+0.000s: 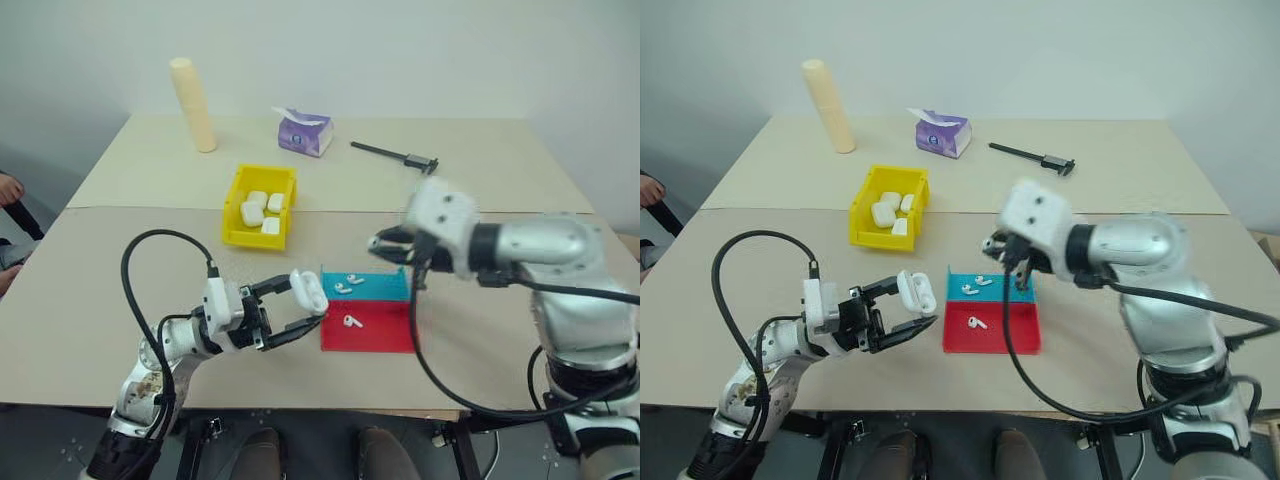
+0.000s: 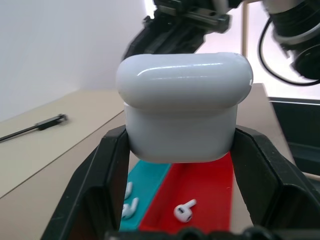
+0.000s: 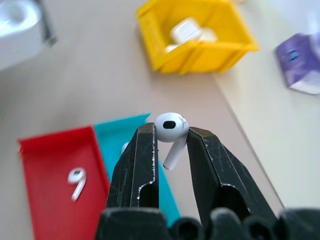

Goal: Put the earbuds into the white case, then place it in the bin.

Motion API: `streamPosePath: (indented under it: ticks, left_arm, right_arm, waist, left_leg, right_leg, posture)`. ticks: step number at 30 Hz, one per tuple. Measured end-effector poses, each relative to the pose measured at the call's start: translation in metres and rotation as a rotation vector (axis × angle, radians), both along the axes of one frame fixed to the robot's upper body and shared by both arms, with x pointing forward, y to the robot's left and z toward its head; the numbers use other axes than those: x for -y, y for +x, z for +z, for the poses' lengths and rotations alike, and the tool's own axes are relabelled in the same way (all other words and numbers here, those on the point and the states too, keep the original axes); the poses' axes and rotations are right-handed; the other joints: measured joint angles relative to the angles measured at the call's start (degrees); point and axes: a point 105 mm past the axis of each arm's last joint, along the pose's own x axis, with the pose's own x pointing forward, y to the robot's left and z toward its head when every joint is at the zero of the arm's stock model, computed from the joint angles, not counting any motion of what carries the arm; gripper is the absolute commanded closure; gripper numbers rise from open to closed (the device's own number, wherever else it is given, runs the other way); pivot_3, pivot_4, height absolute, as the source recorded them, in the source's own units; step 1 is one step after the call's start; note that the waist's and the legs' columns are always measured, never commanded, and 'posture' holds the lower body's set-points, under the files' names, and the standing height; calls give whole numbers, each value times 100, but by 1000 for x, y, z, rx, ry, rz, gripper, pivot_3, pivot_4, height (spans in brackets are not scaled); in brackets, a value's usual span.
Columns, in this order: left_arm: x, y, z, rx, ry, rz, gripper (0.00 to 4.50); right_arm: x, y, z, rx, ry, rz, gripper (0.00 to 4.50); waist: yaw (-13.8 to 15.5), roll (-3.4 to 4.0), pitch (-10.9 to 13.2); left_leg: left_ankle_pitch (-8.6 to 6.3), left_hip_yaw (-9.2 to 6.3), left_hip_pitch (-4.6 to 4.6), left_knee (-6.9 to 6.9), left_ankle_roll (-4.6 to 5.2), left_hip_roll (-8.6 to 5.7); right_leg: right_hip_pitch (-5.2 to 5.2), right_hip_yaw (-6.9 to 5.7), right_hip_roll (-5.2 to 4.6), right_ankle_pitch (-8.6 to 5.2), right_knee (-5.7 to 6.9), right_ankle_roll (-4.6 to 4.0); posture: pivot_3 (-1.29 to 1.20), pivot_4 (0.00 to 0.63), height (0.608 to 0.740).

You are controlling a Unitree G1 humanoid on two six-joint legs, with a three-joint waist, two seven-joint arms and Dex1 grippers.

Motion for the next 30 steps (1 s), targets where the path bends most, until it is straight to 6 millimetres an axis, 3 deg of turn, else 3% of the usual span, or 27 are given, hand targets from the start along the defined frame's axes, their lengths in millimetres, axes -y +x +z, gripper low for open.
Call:
streamPosePath:
  ticks: [3,6,12,24,30]
  left_arm:
    - [3,-2,9,-11,-9,-79,1754]
    - [8,-3,21,4,-26,-156,1754]
    - [12,-10,26,34,-17,-244,1754]
    - [17,-17,33,74,-63,-286,1754]
    - [18,-21,37,100,-65,-281,1754]
  right_arm:
    - [3,-12,16,84,187,61,3782]
    - [-2,-39,31,147,416,215,3782]
    - [-6,-64,31,167,541,405,3782]
    - [-33,-66,17,192,586,628,3782]
    - [-34,-71,13,208,562,681,3782]
  waist:
    - [-21,2,0]
    - [-11,2,0]
    - [-18,2,0]
    - [-11,2,0]
    - [-12,2,0]
  left_leg:
    - [1,0,8,-2,-1,1]
    - [1,-4,7,-3,-1,2]
    - [1,-2,10,-3,-1,1]
    - [1,-1,10,-3,-1,1]
    - [1,-1,15,-3,-1,2]
  right_leg:
    - [2,6,4,0,6,0]
    - [7,3,6,0,2,1]
    - [11,5,5,2,-3,4]
    - [10,7,5,2,-4,4]
    - [13,7,6,2,-2,4]
  posture:
    - [0,150,740]
    - [0,150,740]
    - [0,150,740]
    - [0,150,740]
    - [0,150,740]
